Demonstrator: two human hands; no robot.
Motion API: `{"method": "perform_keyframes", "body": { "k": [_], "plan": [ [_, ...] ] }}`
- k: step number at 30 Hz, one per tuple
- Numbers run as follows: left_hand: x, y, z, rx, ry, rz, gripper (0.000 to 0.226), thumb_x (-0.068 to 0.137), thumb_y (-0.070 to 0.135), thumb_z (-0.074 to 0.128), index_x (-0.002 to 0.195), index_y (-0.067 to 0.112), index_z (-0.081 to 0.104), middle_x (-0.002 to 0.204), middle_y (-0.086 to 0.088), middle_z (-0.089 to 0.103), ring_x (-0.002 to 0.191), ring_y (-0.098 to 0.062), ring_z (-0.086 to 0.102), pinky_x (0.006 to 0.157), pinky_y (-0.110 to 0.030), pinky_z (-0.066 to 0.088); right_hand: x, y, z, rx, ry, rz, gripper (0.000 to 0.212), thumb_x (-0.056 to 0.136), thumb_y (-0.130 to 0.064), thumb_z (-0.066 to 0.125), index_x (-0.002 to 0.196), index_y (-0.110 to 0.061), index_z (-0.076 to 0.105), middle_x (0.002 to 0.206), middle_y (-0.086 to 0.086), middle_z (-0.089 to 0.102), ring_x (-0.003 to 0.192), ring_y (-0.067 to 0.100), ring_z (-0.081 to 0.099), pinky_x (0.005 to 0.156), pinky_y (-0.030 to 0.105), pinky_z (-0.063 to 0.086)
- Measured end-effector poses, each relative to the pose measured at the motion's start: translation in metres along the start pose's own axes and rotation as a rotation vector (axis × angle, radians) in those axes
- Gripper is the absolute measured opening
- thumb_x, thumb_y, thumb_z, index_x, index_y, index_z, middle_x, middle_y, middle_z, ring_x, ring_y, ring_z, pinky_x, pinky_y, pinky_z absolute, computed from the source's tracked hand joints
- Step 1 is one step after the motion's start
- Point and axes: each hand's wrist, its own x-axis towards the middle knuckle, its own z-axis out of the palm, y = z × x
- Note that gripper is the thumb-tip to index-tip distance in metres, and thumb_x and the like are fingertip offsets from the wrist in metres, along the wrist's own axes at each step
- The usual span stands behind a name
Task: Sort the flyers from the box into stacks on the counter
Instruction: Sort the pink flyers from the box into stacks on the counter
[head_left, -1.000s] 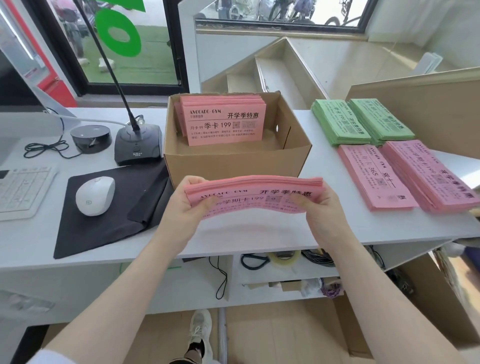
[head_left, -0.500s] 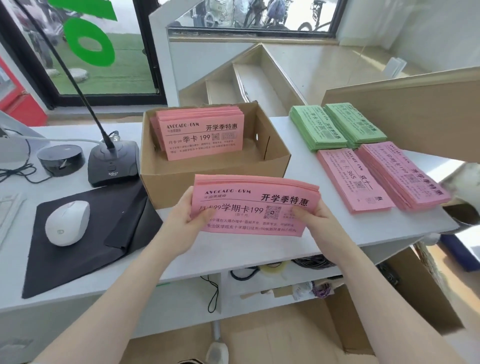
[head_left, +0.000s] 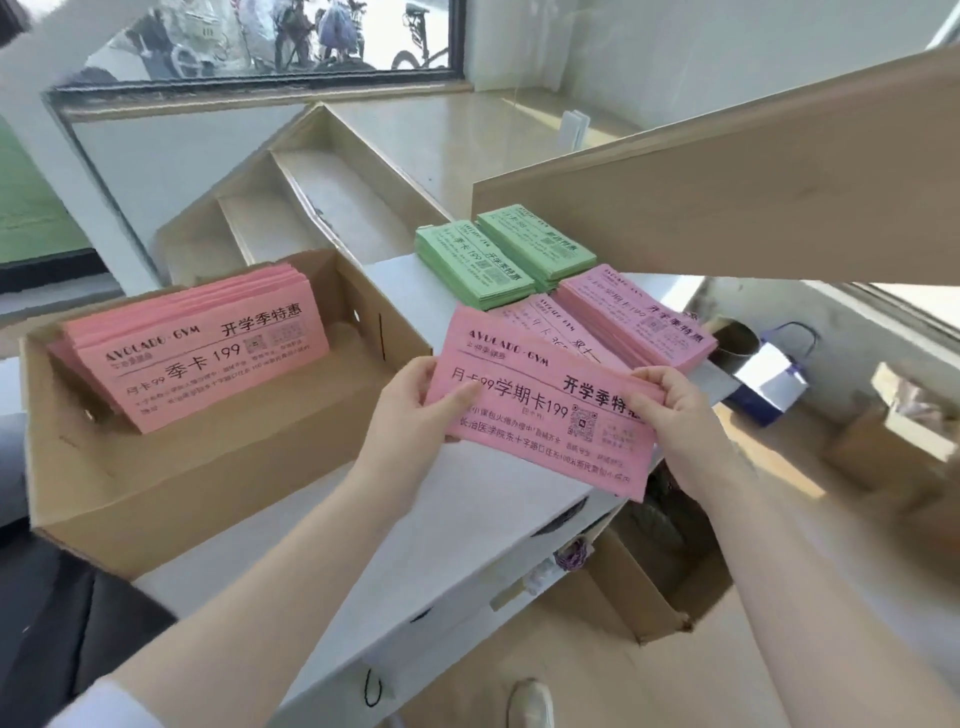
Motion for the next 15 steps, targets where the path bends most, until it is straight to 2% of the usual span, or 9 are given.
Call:
{"method": "perform_keyframes", "body": {
  "k": [2,4,8,10,12,14,15],
  "plan": [
    [0.012,-0.006,0.023,-0.090,-0.012,-0.137,0.020,0.088,0.019,0.061,0.107,0.014,0.057,0.089,0.002,0.072,0.076,-0.009,0.067,0.068,-0.022,0.055,0.011,0.007,-0.009,0.039,0.091,0.073,0.012,0.092,-0.009,0.052,0.104,-0.011,0.051,0.102,0.011,0.066,0.085,0.018,0.066,0.058,0.024,0.054],
    [0.027,-0.013,0.042,-0.210,-0.021,-0.209,0.024,0.088,0.020,0.061,0.110,0.014,0.054,0.091,0.000,0.072,0.077,-0.010,0.067,0.070,-0.023,0.054,0.024,0.013,-0.017,0.087,0.182,0.144,0.017,0.093,-0.010,0.052,0.109,-0.009,0.050,0.102,0.012,0.065,0.082,0.017,0.067,0.052,0.023,0.053],
    [0.063,-0.029,0.069,-0.423,-0.005,-0.294,0.026,0.089,0.013,0.059,0.114,0.018,0.053,0.112,0.000,0.066,0.096,-0.012,0.064,0.096,-0.033,0.044,0.055,0.022,-0.028,0.307,0.246,0.271,0.015,0.092,-0.005,0.051,0.106,-0.010,0.049,0.102,0.012,0.063,0.084,0.021,0.067,0.064,0.033,0.056],
    [0.082,-0.036,0.083,-0.514,0.024,-0.317,0.025,0.090,0.010,0.056,0.113,0.020,0.055,0.109,0.001,0.066,0.095,-0.012,0.063,0.100,-0.037,0.042,0.070,0.023,-0.028,0.374,0.214,0.304,0.012,0.092,-0.002,0.049,0.099,-0.011,0.048,0.101,0.011,0.061,0.082,0.020,0.065,0.067,0.033,0.055],
    [0.103,-0.041,0.096,-0.616,0.068,-0.296,0.034,0.091,0.002,0.052,0.122,0.017,0.051,0.107,-0.001,0.066,0.090,-0.018,0.065,0.094,-0.038,0.049,0.085,0.025,-0.026,0.406,0.183,0.306,0.013,0.092,-0.002,0.049,0.100,-0.012,0.047,0.102,0.012,0.060,0.085,0.022,0.065,0.075,0.038,0.056],
    [0.123,-0.044,0.105,-0.646,0.119,-0.268,0.046,0.090,-0.004,0.050,0.131,0.017,0.044,0.116,-0.005,0.065,0.094,-0.023,0.065,0.081,-0.036,0.056,0.098,0.025,-0.026,0.388,0.166,0.288,0.015,0.093,-0.006,0.050,0.106,-0.012,0.046,0.106,0.012,0.060,0.090,0.023,0.065,0.083,0.042,0.055],
    [0.133,-0.045,0.108,-0.631,0.147,-0.266,0.049,0.091,-0.005,0.048,0.134,0.017,0.042,0.121,-0.006,0.063,0.097,-0.025,0.065,0.078,-0.035,0.058,0.103,0.026,-0.026,0.344,0.162,0.271,0.015,0.093,-0.009,0.050,0.106,-0.013,0.045,0.105,0.011,0.060,0.091,0.022,0.065,0.082,0.041,0.055]
  ]
}}
